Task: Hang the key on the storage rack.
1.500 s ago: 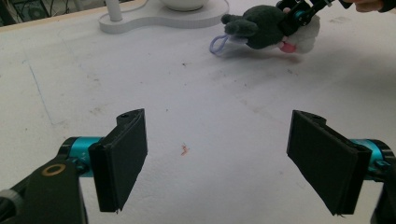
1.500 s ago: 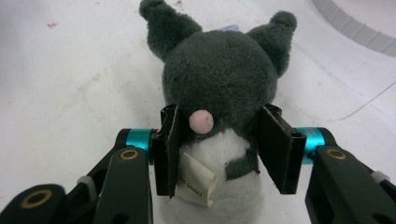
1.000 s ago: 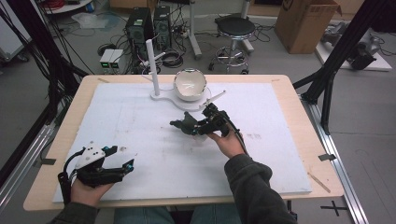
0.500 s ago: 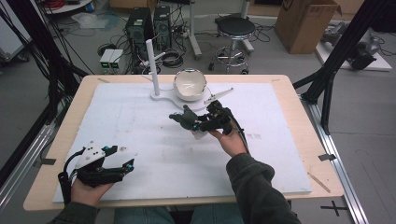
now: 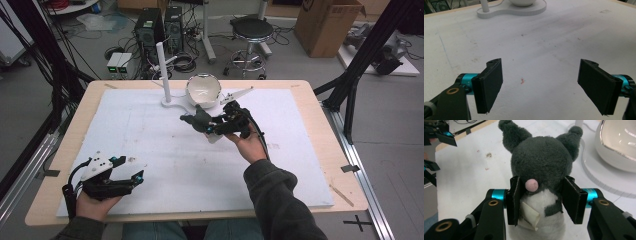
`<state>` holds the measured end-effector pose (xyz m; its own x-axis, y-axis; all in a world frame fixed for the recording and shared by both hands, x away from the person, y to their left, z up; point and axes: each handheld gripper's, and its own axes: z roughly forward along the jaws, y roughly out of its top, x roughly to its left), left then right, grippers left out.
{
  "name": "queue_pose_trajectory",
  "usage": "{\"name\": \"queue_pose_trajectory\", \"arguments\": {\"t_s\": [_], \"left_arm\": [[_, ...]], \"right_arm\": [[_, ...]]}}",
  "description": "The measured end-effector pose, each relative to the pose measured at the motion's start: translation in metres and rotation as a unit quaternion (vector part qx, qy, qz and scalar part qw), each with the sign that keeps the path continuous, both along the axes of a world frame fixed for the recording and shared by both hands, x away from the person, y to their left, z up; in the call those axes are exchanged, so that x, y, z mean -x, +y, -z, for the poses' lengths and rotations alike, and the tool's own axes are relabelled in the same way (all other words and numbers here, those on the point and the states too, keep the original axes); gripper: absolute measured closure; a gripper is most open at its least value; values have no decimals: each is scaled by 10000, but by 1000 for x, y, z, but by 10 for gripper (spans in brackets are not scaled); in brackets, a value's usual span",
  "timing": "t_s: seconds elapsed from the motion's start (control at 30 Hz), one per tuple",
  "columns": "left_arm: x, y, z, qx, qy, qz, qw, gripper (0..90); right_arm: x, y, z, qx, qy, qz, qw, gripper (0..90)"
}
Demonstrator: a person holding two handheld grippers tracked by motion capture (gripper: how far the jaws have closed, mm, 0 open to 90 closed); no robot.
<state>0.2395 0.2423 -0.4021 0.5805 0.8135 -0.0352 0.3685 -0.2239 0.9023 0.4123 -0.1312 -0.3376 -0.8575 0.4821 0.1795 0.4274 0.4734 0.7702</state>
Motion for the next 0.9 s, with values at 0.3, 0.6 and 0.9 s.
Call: {"name": "queue_pose_trajectory", "arguments": {"t_s": [0.3,0.6,0.9], "left_arm": [[0,1,0,12,-12,-2,10000,208],[0,0,0,22,-17,-4,10000,207],[0,1,0,28,-10,-2,10000,207]], "right_arm": [[-3,3,-15,-150,-81,-117,9998,533],[-7,8,-26,-206,-158,-176,9995,533],[-14,17,-37,-278,-262,-285,9989,532]]}}
